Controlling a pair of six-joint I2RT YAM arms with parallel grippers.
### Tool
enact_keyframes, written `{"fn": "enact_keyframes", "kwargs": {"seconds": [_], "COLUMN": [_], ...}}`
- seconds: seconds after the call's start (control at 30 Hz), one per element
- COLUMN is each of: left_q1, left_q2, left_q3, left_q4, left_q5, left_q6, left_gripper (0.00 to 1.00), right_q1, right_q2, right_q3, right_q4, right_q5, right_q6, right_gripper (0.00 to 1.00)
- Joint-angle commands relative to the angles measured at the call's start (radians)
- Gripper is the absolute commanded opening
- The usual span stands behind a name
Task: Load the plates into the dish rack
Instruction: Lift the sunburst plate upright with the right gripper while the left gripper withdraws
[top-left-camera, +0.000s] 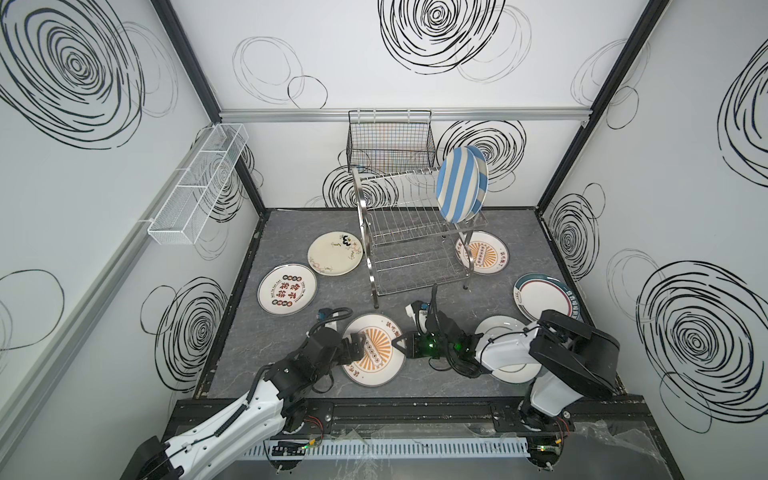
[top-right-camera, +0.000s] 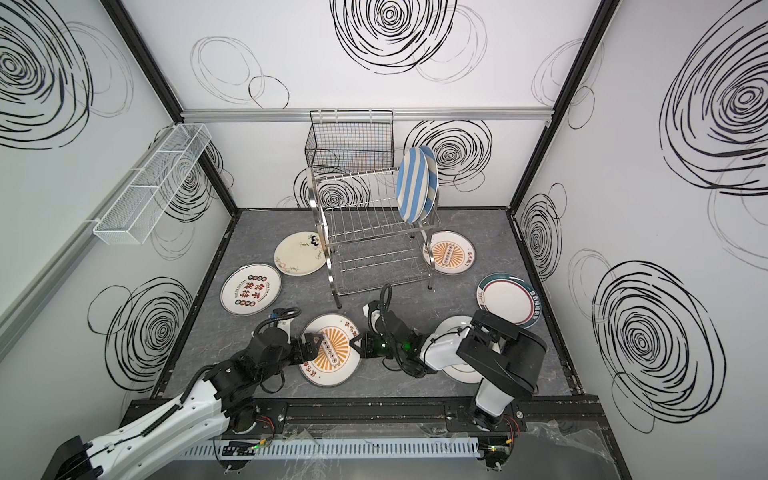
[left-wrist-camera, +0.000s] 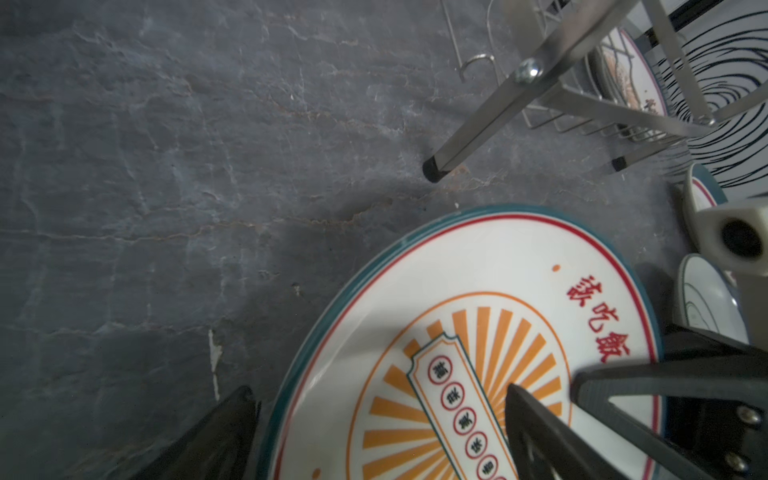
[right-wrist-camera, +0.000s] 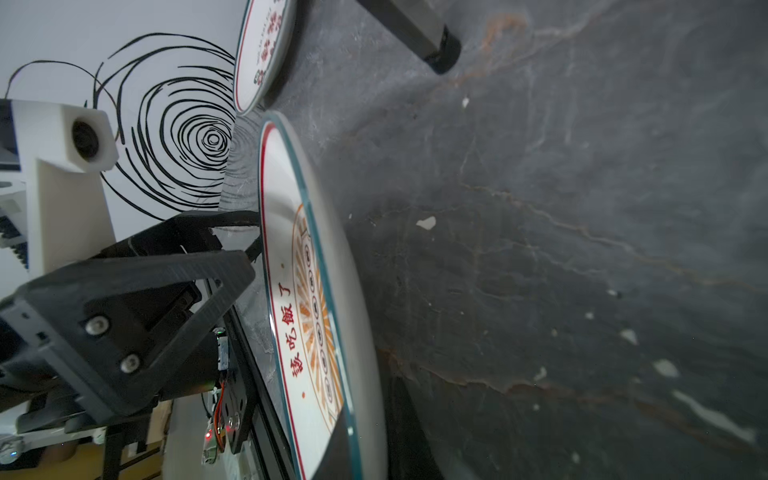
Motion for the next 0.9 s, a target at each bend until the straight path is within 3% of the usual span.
{"fn": "enact_keyframes", "kwargs": {"seconds": [0.0, 0.27, 0.6, 0.87], "left_q1": [0.008, 0.121, 0.153, 0.174], "left_q2": [-0.028, -0.034, -0.03, -0.091], "left_q3": [0.05, 0.056, 0.01, -0.006], "left_q4": [-0.031, -0.03, 0.047, 0.043], "left_q5": [-0.064, -0.009, 0.028, 0.035], "left_q6": [0.012, 0.068, 0.148, 0.156], "left_gripper": [0.96, 0.96, 0.96, 0.96], "right_q1": [-0.012, -0.029, -0.108, -0.169], "right_q2": [-0.095, -0.376, -0.818, -0.819], "right_q3": [-0.036, -0.039, 0.073, 0.451], "right_q4": [-0.104, -0.397, -0.774, -1.06], "right_q5": [0.078, 0.189, 0.268, 0.267], "right_q6": [-0.006, -0.078, -0.271, -0.469], "right_gripper": [0.07, 0.0, 0.0, 0.0]}}
